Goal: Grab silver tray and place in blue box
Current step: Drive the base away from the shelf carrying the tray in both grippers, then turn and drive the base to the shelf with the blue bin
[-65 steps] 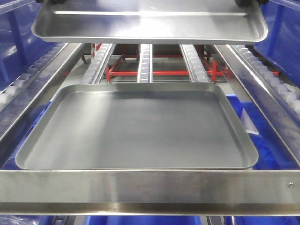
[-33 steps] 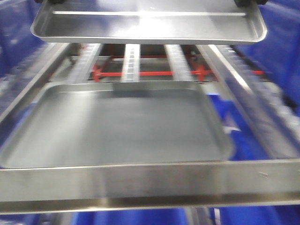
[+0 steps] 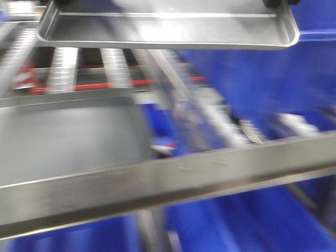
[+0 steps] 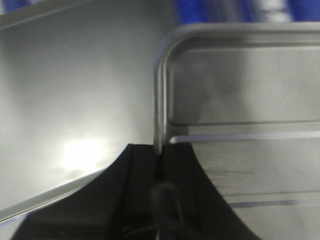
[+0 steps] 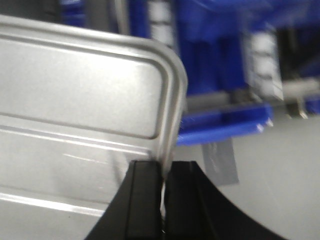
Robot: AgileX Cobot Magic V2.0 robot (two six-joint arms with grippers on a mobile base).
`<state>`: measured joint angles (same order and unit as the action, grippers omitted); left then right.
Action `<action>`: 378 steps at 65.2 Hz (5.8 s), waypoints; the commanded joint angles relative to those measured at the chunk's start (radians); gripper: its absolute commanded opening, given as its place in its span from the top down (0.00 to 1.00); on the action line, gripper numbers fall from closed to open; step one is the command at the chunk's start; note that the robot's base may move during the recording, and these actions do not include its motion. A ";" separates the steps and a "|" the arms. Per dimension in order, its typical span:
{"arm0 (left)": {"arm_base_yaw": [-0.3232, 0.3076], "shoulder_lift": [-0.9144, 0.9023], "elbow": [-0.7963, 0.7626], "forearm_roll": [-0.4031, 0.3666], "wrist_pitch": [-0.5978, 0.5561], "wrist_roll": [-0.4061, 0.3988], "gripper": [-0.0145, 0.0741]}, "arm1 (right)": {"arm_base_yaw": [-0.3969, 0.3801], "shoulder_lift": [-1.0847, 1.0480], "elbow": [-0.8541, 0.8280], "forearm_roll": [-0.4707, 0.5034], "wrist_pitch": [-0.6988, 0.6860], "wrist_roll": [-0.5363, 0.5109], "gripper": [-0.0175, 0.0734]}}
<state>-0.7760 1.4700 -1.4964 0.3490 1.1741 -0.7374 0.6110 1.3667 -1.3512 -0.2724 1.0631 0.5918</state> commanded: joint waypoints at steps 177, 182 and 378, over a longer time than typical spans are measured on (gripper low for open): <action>-0.010 -0.037 -0.030 0.046 -0.007 0.017 0.95 | -0.001 -0.033 -0.035 -0.059 -0.028 -0.021 0.74; -0.010 -0.037 -0.030 0.046 -0.007 0.017 0.95 | -0.001 -0.033 -0.035 -0.059 -0.028 -0.021 0.74; -0.010 -0.022 -0.030 0.039 -0.007 0.017 0.95 | -0.001 -0.031 -0.035 -0.059 -0.031 -0.021 0.74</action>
<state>-0.7799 1.4821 -1.4969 0.3426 1.1684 -0.7378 0.6110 1.3667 -1.3512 -0.2770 1.0780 0.5939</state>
